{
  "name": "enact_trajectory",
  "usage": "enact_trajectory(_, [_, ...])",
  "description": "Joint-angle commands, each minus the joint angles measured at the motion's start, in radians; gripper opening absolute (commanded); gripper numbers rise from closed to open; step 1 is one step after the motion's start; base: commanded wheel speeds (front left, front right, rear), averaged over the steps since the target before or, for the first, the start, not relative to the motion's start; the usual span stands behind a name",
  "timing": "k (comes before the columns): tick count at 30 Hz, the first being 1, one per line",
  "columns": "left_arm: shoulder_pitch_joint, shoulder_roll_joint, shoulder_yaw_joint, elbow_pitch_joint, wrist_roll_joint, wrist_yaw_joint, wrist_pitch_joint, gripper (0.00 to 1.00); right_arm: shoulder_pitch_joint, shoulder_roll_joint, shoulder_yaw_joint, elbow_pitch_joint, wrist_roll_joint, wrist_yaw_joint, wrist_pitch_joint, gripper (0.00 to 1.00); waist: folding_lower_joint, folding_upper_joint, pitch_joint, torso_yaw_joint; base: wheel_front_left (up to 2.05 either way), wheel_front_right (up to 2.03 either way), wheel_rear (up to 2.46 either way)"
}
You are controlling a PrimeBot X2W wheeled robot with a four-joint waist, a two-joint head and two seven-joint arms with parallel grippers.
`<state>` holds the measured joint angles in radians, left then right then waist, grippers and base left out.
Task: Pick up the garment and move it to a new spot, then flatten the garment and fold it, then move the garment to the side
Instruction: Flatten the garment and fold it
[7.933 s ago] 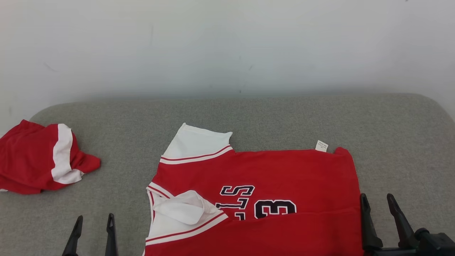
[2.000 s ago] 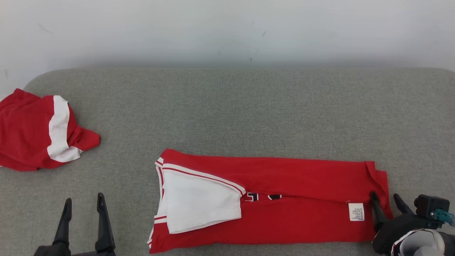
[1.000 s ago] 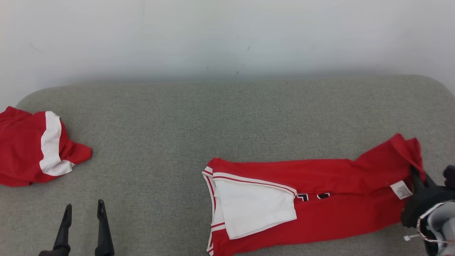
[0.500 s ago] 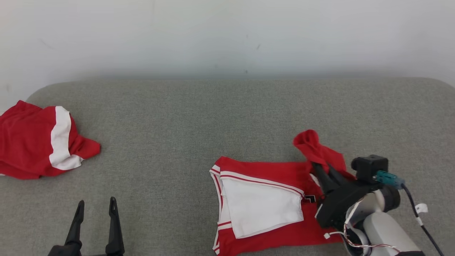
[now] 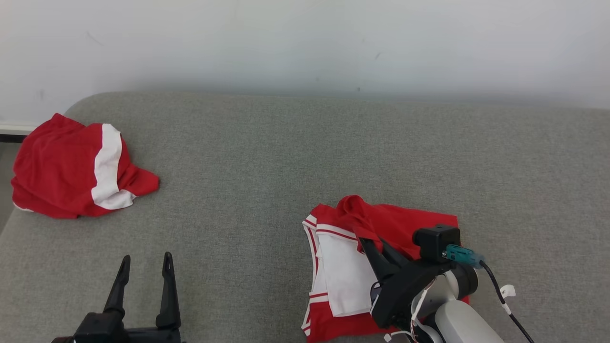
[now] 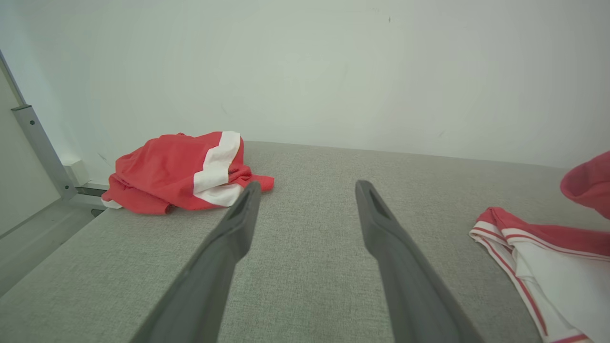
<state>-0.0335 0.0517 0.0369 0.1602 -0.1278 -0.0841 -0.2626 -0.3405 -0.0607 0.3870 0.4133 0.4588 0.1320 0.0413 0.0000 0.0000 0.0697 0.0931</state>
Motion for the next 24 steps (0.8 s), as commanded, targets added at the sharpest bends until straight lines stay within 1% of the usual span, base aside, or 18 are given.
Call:
enact_trajectory(1, [-0.02, -0.002, -0.003, 0.008, -0.011, -0.003, -0.003, 1.0, -0.015, 0.004, 0.002, 0.017, 0.003, -0.002, -0.014, 0.0, 0.0, 0.0, 0.014, 0.015, 0.0, 0.0, 0.0])
enact_trajectory(4, [-0.037, -0.002, -0.008, 0.02, -0.019, -0.003, -0.003, 1.0, -0.032, 0.011, 0.026, 0.055, 0.014, -0.002, -0.032, 0.0, 0.0, 0.0, 0.024, 0.027, 0.0, 0.0, 0.0])
enact_trajectory(11, [-0.061, -0.002, -0.026, 0.038, -0.024, 0.002, -0.003, 1.0, -0.079, 0.011, 0.113, 0.134, 0.095, -0.002, -0.089, 0.0, 0.0, 0.0, 0.031, 0.044, 0.0, 0.0, 0.0])
enact_trajectory(12, [-0.063, -0.002, -0.027, 0.041, -0.022, 0.003, -0.003, 1.0, -0.087, 0.011, 0.124, 0.147, 0.102, -0.002, -0.098, 0.22, 0.0, 0.0, 0.03, 0.044, 0.0, 0.0, 0.0])
enact_trajectory(13, [-0.064, -0.002, -0.027, 0.045, -0.023, 0.002, -0.003, 1.0, -0.094, 0.011, 0.134, 0.157, 0.108, -0.002, -0.106, 0.64, 0.0, 0.0, 0.029, 0.044, 0.0, 0.0, 0.0])
enact_trajectory(14, [-0.064, -0.002, -0.027, 0.045, -0.023, 0.002, -0.003, 1.0, -0.094, 0.011, 0.134, 0.157, 0.108, -0.002, -0.106, 0.64, 0.0, 0.0, 0.029, 0.044, 0.0, 0.0, 0.0])
enact_trajectory(15, [-0.066, -0.002, -0.027, 0.047, -0.023, 0.002, -0.003, 1.0, -0.1, 0.011, 0.142, 0.166, 0.114, -0.002, -0.113, 1.0, 0.0, 0.0, 0.027, 0.043, 0.0, 0.0, 0.0])
enact_trajectory(20, [-0.061, -0.002, -0.024, 0.055, -0.023, 0.001, -0.003, 1.0, -0.128, 0.011, 0.147, 0.186, 0.108, -0.002, -0.165, 1.0, 0.0, 0.0, 0.017, 0.032, 0.0, 0.0, 0.0])
enact_trajectory(23, [-0.052, -0.002, -0.021, 0.055, -0.021, 0.001, -0.003, 1.0, -0.136, 0.01, 0.109, 0.175, 0.083, -0.002, -0.207, 1.0, 0.0, 0.0, 0.006, 0.021, 0.0, 0.0, 0.0])
enact_trajectory(24, [-0.042, -0.001, -0.019, 0.053, -0.019, 0.002, -0.003, 1.0, -0.133, -0.001, 0.07, 0.16, 0.061, -0.002, -0.226, 1.0, 0.0, 0.0, 0.0, 0.013, 0.0, 0.0, 0.0])
